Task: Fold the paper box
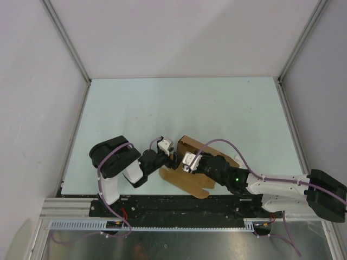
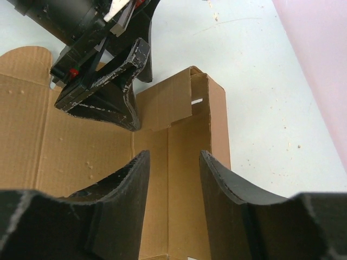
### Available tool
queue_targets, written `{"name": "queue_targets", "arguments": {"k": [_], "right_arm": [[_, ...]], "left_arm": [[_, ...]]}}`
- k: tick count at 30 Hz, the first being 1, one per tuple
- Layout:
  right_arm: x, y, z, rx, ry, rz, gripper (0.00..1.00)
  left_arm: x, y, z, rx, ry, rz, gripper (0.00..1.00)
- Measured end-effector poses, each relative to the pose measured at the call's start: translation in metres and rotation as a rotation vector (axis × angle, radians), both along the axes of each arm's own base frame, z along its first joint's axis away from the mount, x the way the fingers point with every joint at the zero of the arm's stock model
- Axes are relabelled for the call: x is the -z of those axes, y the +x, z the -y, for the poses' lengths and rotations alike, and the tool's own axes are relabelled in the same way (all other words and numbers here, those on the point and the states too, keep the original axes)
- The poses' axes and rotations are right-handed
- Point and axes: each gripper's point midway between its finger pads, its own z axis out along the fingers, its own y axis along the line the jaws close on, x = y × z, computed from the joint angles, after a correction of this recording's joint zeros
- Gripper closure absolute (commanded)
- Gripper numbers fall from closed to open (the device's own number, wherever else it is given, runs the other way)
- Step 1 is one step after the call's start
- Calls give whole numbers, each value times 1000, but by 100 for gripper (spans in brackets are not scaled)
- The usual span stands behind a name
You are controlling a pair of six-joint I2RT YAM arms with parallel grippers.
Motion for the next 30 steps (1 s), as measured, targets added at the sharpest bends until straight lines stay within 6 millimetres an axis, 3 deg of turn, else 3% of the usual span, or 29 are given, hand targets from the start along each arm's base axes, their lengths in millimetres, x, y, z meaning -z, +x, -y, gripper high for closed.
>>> {"name": "queue_targets", "arguments": {"k": [8, 17, 23, 26, 30], "right_arm": [[6, -5, 2, -7, 19, -31, 62], [9, -13, -1, -30, 50, -88, 61], [-21, -15, -3, -25, 183, -102, 67], [-46, -3, -6, 24, 286, -127, 75], [-74, 18, -5, 90, 417, -168, 79]], "left_arm": [[0, 0, 0, 1, 0, 0, 22], [0, 0, 0, 1, 0, -1, 22], [0, 0, 0, 2, -1, -1, 22], [0, 0, 0, 2, -1, -1, 22], [0, -1, 1, 4, -1, -1, 22]]}}
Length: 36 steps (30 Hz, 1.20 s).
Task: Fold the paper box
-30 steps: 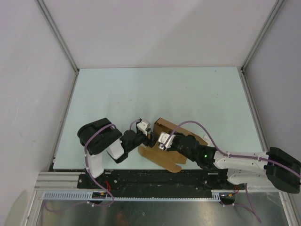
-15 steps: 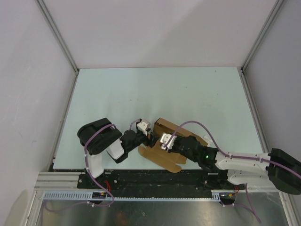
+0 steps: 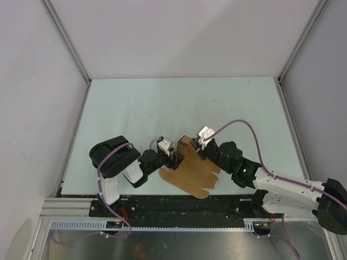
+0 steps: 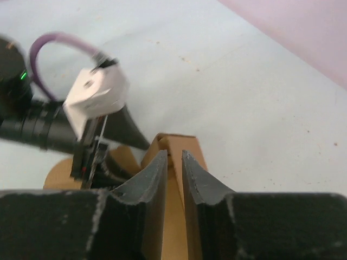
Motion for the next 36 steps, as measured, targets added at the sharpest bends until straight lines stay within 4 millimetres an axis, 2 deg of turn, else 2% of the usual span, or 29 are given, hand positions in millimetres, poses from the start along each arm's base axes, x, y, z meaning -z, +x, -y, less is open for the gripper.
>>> {"name": "queue_targets", "arguments": {"k": [5, 9, 16, 23, 36], "right_arm": [[-12, 31, 10, 100, 139, -137, 82], [-1, 44, 18, 145, 180, -270, 82], [40, 36, 19, 135, 146, -481, 83], [68, 29, 22, 148, 90, -572, 83], [84, 28, 26, 168, 47, -611, 81]], "left_arm": [[0, -1, 1, 3, 0, 0, 22], [0, -1, 1, 9, -1, -1, 22], [0, -2, 1, 11, -1, -1, 21], [0, -2, 2, 15, -2, -2, 21], [-1, -4, 3, 23, -2, -3, 21]]}}
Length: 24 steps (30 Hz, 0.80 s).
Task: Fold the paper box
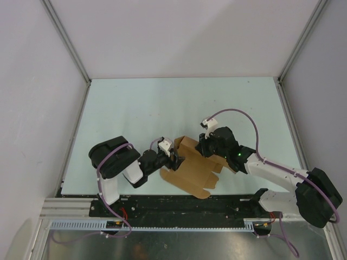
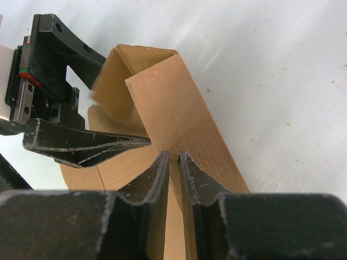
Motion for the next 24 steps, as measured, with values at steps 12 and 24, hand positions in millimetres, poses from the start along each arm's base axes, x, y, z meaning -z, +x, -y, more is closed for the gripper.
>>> {"name": "queue_targets", "arguments": {"k": [12, 24], "right_arm": [[2, -1, 2, 0, -11, -7, 80], [-21, 1, 6, 13, 33, 44, 79]], "left_arm": [[0, -3, 0, 9, 6, -9, 21], [-49, -34, -14, 67, -101, 43, 21]]}}
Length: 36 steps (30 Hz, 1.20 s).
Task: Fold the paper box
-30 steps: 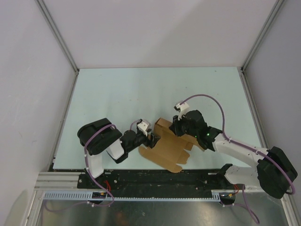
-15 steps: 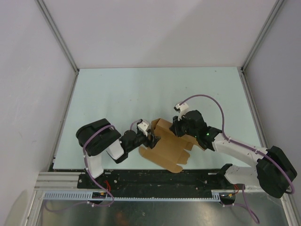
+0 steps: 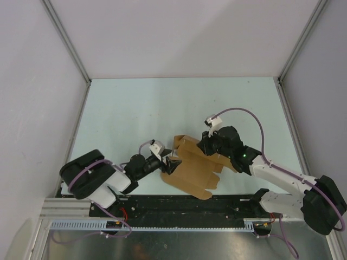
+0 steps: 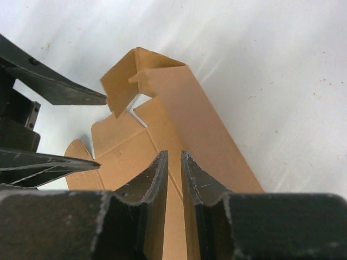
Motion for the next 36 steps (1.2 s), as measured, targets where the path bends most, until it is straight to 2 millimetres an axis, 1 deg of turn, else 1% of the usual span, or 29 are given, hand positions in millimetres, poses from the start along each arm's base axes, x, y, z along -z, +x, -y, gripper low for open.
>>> {"name": "queue_targets", "arguments": {"k": [2, 4, 7, 9, 10, 11, 12, 15, 16, 18, 19, 20, 22, 25, 27, 28, 32, 34, 36], "right_arm": [[-3, 1, 2, 6, 8, 7, 78], [-6, 3, 3, 14, 13, 12, 76], [-10, 8, 8, 40, 22, 26, 76], [-15, 12, 10, 57, 32, 42, 73], [-18, 16, 13, 72, 39, 50, 71], [-20, 18, 14, 80, 45, 55, 66], [-23, 21, 16, 95, 52, 65, 63], [-29, 31, 24, 143, 58, 88, 54], [-30, 35, 28, 157, 57, 91, 49], [-34, 50, 38, 192, 41, 89, 45], [-36, 60, 43, 202, 33, 82, 40], [-36, 68, 46, 198, 24, 72, 39], [-39, 94, 56, 188, 11, 42, 37], [-30, 125, 66, 140, 0, -7, 32], [-16, 138, 71, 92, 0, -55, 31], [-8, 143, 72, 66, 4, -82, 29], [21, 151, 74, -53, 30, -187, 27], [35, 148, 74, -93, 31, -226, 27], [45, 141, 71, -122, 27, -256, 27]], "left_arm": [[-13, -4, 0, 14, -35, 21, 21], [-22, -7, -2, 21, -58, 38, 20], [-33, -10, -3, 21, -87, 56, 20], [-39, -10, -4, 20, -104, 68, 20], [-43, -10, -4, 18, -114, 72, 20], [-45, -10, -4, 17, -119, 76, 20], [-47, -9, -5, 13, -124, 81, 20], [-50, -8, -5, 4, -133, 83, 20], [-50, -6, -7, -5, -135, 82, 20], [-50, -4, -9, -21, -140, 77, 20], [-50, -2, -10, -30, -144, 71, 20], [-50, -1, -12, -39, -149, 65, 21], [-49, 1, -15, -51, -155, 53, 21], [-50, 1, -16, -57, -169, 40, 21], [-52, 1, -15, -55, -178, 34, 21], [-53, 0, -15, -54, -181, 35, 21], [-63, -1, -15, -48, -208, 50, 20], [-69, 0, -16, -49, -222, 64, 19], [-73, 0, -17, -50, -232, 75, 19]]}}
